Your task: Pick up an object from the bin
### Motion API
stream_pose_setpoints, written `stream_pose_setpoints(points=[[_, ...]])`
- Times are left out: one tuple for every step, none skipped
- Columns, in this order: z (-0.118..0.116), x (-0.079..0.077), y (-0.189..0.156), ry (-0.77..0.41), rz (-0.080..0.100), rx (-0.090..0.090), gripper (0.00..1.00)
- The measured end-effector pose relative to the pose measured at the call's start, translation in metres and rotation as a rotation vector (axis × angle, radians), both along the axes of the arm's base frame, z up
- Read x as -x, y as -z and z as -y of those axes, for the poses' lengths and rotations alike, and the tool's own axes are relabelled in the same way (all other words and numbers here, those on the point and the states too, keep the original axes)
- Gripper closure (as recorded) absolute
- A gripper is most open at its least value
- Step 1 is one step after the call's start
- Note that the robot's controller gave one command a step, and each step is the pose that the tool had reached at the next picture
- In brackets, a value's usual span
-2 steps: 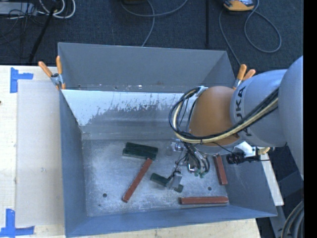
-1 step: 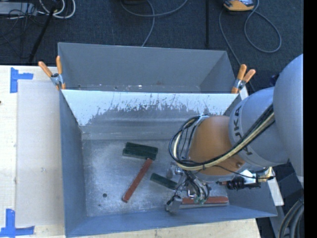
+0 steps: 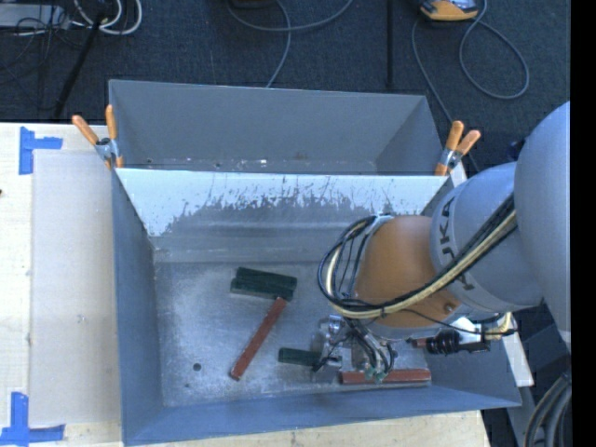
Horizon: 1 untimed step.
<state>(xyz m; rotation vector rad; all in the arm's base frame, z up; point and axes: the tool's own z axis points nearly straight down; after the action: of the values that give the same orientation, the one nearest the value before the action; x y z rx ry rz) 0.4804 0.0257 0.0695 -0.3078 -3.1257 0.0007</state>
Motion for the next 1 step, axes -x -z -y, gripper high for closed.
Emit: stream_pose_setpoints(points=[[-0.0038, -0.0069, -0.1157, 0.070, 0.008, -0.001, 1.00]])
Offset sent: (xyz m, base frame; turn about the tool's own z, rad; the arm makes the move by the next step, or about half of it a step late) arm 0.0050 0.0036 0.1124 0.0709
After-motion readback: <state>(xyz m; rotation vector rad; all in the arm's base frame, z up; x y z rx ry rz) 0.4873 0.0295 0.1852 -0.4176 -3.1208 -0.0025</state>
